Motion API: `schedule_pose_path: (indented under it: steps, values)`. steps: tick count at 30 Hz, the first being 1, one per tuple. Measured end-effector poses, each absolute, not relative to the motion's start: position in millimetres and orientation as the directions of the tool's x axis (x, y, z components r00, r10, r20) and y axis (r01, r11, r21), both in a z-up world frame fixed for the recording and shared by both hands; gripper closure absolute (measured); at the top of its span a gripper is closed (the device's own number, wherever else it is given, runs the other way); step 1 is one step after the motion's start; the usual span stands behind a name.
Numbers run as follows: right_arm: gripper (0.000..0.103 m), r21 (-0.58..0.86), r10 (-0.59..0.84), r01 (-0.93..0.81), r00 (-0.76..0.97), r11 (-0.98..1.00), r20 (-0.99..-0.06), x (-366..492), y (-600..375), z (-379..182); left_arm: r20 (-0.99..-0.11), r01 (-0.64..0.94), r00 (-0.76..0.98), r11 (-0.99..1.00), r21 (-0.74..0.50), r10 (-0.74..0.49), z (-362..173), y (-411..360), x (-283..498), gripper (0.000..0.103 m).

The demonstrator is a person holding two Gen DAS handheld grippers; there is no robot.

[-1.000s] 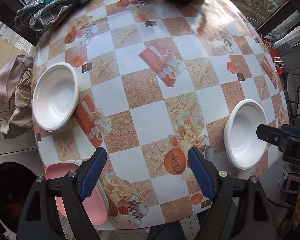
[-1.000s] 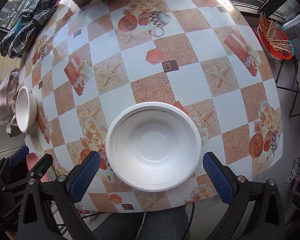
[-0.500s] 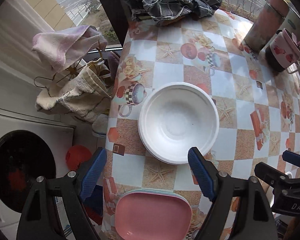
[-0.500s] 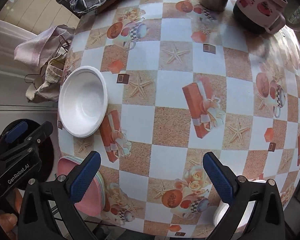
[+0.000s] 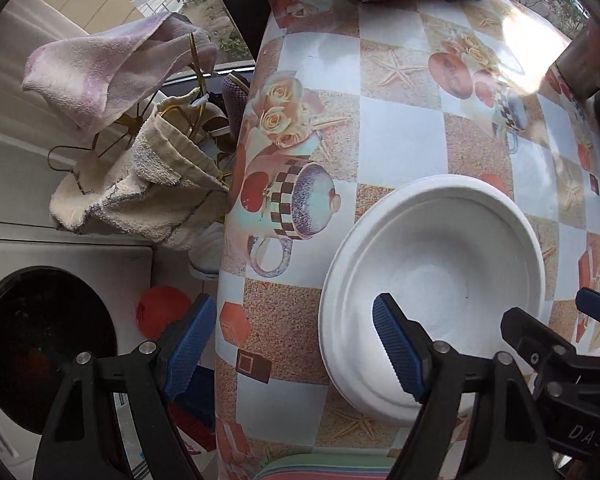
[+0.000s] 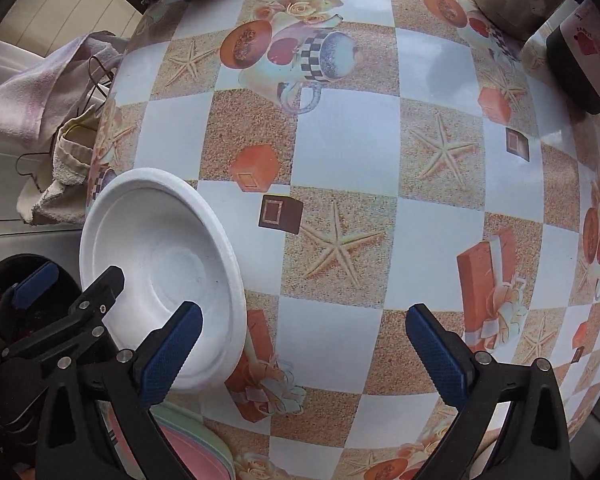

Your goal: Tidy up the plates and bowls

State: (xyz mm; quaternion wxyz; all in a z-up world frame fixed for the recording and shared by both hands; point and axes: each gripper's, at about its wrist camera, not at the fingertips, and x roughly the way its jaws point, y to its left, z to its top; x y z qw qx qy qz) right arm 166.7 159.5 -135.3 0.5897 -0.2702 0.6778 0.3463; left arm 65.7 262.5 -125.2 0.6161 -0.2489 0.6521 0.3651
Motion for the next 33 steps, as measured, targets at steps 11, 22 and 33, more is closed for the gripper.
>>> schedule_pose_path:
  steps: [11,22,33]
  values:
    - [0.087,0.294,0.096,-0.757,-0.295,0.584,-0.951,155.8,166.4,-151.8,-0.995,-0.703,-0.089,0.704,0.1,0.052,-140.2,241.9,92.5,0.069]
    - [0.088,0.255,0.044,-0.713,-0.3,0.654,-0.953,168.7,53.7,-153.7,-0.996,-0.62,-0.094,0.782,0.063,0.005,-139.9,124.3,113.1,0.069]
    - [0.088,0.248,0.005,-0.694,-0.332,0.676,-0.943,127.5,-47.4,-155.1,-0.992,-0.539,-0.117,0.842,0.03,-0.039,-142.3,19.8,79.0,0.065]
